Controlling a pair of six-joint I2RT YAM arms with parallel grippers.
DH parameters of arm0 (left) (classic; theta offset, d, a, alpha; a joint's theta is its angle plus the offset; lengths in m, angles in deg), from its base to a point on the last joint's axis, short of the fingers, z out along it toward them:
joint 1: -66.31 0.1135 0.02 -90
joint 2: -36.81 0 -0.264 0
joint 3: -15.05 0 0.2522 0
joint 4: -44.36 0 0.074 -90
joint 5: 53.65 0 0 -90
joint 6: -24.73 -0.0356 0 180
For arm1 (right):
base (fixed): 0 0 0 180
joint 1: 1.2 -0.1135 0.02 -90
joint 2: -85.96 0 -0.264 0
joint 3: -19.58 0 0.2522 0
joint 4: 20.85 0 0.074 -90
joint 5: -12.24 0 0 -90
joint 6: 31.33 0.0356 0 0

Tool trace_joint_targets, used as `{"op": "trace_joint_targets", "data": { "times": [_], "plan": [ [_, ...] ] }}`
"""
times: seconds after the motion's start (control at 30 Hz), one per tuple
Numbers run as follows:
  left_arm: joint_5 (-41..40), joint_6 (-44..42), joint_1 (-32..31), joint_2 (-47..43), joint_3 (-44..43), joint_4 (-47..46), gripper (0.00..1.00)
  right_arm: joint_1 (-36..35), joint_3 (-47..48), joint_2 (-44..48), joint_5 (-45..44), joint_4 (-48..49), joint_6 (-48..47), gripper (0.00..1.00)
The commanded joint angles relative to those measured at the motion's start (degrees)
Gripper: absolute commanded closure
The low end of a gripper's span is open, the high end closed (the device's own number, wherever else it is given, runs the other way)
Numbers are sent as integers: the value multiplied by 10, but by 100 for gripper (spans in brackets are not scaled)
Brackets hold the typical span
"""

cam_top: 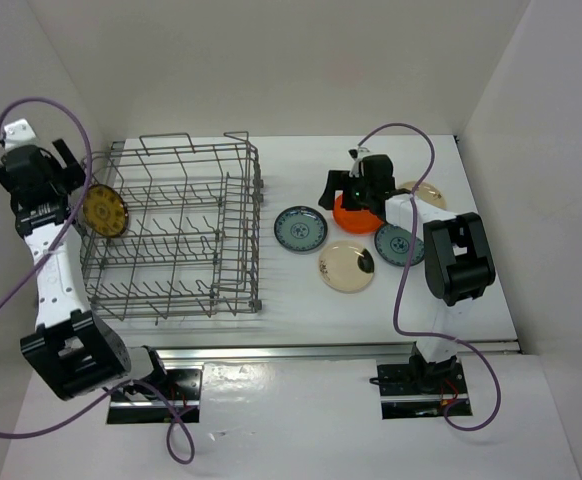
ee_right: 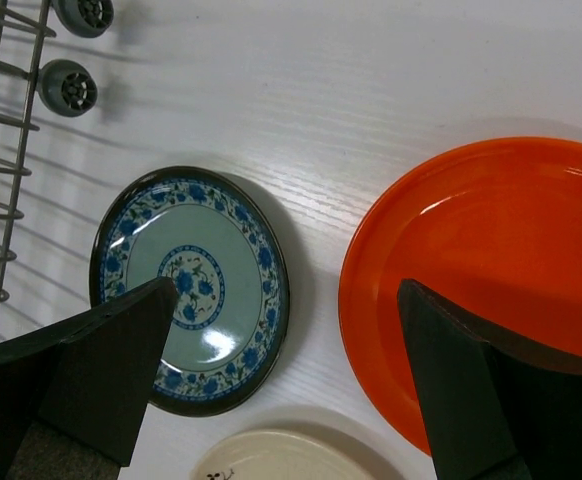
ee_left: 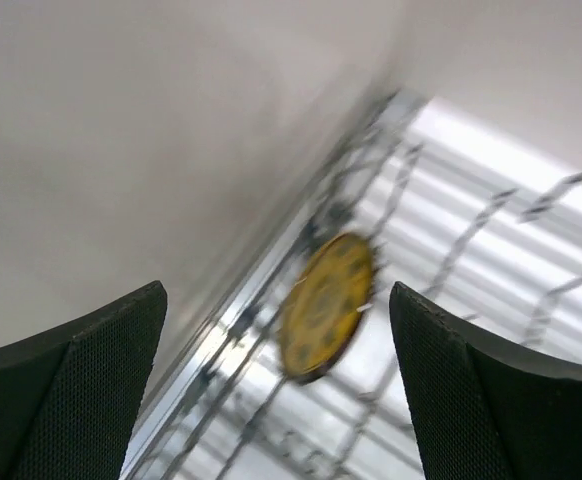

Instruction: Load the plates into the dish rack

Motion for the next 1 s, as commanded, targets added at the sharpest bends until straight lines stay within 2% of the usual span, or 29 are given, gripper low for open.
{"op": "trace_joint_targets", "data": {
  "times": [0.0,0.07,0.2,0.33,0.67,0.97],
  "plan": [
    [91,23,-25,-40,-67,49,3,4,-2,-3,15,-16,-3,0],
    [158,23,-54,-48,-92,79,3,4,-10,4,22,-21,2,0],
    [221,36,-107,-53,-117,125,3,4,-48,20,42,-15,2,0],
    [275,36,-162,-70,-117,143,2,-2,-59,37,54,-22,12,4],
    [319,47,-186,-128,-71,143,0,-7,-76,66,54,-19,41,9],
    [317,42,-191,-164,-36,143,0,-59,-47,72,13,-49,46,13]
  ]
}}
